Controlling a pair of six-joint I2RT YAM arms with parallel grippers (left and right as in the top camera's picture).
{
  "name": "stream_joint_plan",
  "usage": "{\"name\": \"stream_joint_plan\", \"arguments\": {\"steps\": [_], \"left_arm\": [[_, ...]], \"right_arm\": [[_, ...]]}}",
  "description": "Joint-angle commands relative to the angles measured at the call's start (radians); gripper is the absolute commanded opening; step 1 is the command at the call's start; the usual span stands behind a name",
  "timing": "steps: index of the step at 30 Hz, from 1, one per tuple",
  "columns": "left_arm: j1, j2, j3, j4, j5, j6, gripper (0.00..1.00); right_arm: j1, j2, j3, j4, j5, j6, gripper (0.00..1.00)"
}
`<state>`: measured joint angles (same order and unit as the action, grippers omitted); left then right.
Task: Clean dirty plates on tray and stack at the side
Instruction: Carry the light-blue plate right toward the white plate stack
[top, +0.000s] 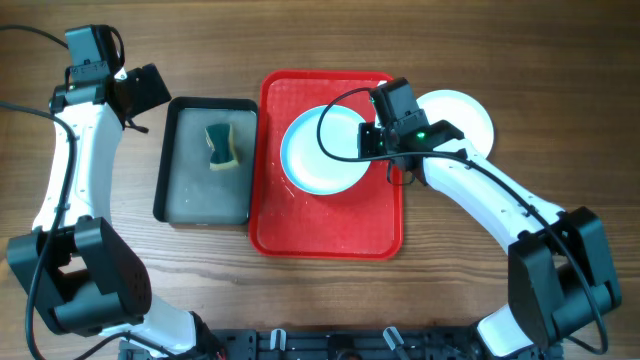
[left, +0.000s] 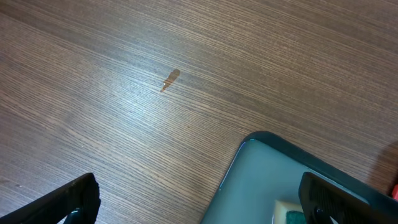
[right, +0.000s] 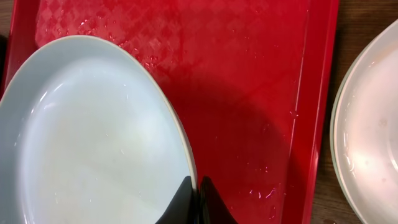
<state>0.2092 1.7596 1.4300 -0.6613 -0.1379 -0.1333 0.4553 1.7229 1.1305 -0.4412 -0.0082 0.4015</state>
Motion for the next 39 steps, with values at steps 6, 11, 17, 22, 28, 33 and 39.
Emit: {"name": "stream_joint_plan", "arguments": {"steps": [6,11,17,22,28,33,39], "left_arm": [[0.004,-0.003,0.008,0.003,-0.010,-0.009,1.00],[0.004,-0.003,0.008,0.003,-0.010,-0.009,1.00],[0.004,-0.003,0.008,0.003,-0.010,-0.009,1.00],[0.004,-0.003,0.008,0.003,-0.010,-0.009,1.00],[0.004,-0.003,0.008,0.003,-0.010,-0.009,1.00],[0.004,-0.003,0.008,0.003,-0.010,-0.009,1.00],[0.004,-0.003,0.008,0.003,-0.010,-0.009,1.00]], "right_arm": [[0.002,-0.021,0.006,0.003,-0.017,-0.035,0.04],[0.002,-0.021,0.006,-0.001,-0.017,-0.034,0.04],[0.002,-0.021,0.006,-0.035,-0.053,-0.034,0.04],[0.002,-0.021,0.006,-0.049,-0.069,-0.034,0.04],[0.002,-0.021,0.006,-0.038,-0.069,-0.035,0.04],[0.002,-0.021,0.006,-0.039,-0.069,-0.035,0.04],[0.001,-0.021,0.008,-0.034,-0.069,-0.032,0.04]]}}
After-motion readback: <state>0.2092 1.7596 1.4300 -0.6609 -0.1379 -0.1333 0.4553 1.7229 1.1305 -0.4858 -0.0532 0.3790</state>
